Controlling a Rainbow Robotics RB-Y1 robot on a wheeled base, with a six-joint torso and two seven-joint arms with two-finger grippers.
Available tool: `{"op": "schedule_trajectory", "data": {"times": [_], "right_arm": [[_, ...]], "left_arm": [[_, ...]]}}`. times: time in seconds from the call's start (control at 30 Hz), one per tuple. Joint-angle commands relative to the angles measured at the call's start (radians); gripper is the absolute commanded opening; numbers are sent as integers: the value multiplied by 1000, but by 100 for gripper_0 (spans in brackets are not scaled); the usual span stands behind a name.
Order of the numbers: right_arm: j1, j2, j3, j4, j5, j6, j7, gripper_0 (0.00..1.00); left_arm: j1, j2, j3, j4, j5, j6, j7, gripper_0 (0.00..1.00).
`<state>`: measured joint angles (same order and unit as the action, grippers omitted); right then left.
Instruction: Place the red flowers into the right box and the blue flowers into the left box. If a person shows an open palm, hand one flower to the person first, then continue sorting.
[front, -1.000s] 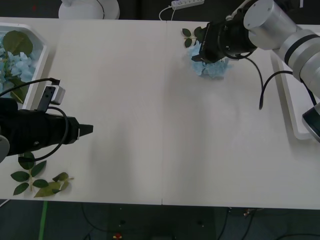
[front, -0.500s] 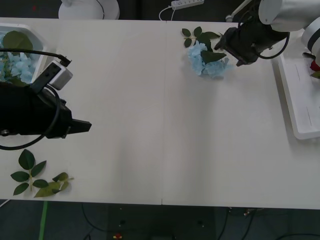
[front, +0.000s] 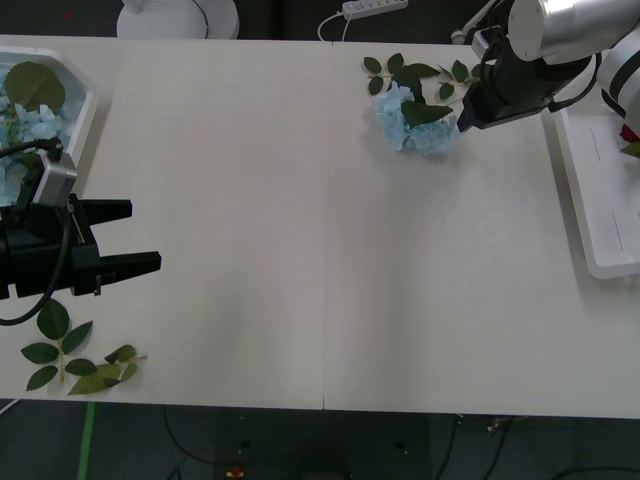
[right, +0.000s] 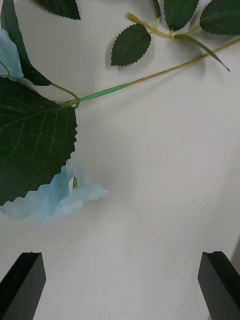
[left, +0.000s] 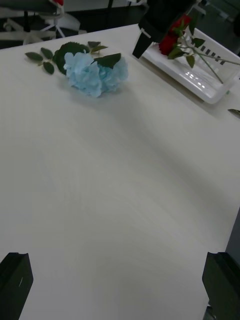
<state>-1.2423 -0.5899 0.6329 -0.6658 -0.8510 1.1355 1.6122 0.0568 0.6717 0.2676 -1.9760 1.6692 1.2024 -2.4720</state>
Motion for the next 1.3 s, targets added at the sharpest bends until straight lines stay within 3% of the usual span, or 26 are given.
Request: {"op": "schedule_trajectory", "data": {"times": [0.03, 0.23, 0.4, 0.77, 0.97, 1.03, 1.17, 1.23, 1.3], "right_arm": [[-62, 53, -22, -24, 93, -82, 137, 89], [-60, 96, -22, -24, 136, -102, 268, 90], [-60, 108, 8, -26, 145, -106, 379, 90], [-48, 180, 56, 8, 181, -126, 428, 87], [-49, 223, 63, 51, 187, -174, 454, 62], [-48, 226, 73, 51, 184, -181, 462, 60], [-48, 239, 80, 52, 173, -186, 469, 34], [-49, 240, 80, 51, 170, -186, 472, 28], [-48, 243, 80, 51, 165, -186, 477, 16]], "left_arm": [[66, 42, 16, 55, 133, -27, -56, 100], [97, 75, -28, 117, 273, -61, -233, 100], [104, 86, -84, 138, 380, -121, -233, 100], [-20, 183, -265, 121, 501, -285, -233, 100], [-87, 266, -369, 51, 564, -397, -233, 100], [-115, 290, -401, 52, 604, -408, -233, 100], [-155, 325, -455, 51, 661, -415, -233, 100], [-166, 332, -465, 51, 672, -415, -233, 100], [-184, 336, -488, 46, 681, -415, -233, 100]]}}
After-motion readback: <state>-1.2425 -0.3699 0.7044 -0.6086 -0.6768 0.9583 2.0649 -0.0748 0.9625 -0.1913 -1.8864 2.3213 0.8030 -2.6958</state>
